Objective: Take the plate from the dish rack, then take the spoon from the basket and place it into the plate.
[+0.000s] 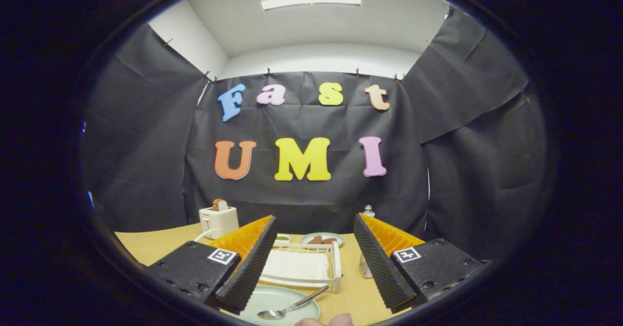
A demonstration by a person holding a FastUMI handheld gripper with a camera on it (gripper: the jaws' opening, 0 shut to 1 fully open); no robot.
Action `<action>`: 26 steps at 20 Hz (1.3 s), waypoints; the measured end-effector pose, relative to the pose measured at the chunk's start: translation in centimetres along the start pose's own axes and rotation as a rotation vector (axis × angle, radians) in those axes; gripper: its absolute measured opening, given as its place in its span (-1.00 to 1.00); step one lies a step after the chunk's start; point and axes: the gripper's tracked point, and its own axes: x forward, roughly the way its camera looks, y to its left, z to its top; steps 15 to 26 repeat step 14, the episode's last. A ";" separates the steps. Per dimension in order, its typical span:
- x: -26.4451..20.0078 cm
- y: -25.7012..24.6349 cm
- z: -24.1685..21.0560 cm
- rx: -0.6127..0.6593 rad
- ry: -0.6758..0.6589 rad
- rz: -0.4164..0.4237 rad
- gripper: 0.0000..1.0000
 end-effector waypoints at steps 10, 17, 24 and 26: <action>-1.1 1.6 -2.0 0.039 -0.014 0.016 1.00; -0.3 3.6 -3.4 0.086 0.006 0.042 1.00; -0.3 3.6 -3.4 0.086 0.006 0.042 1.00; -0.3 3.6 -3.4 0.086 0.006 0.042 1.00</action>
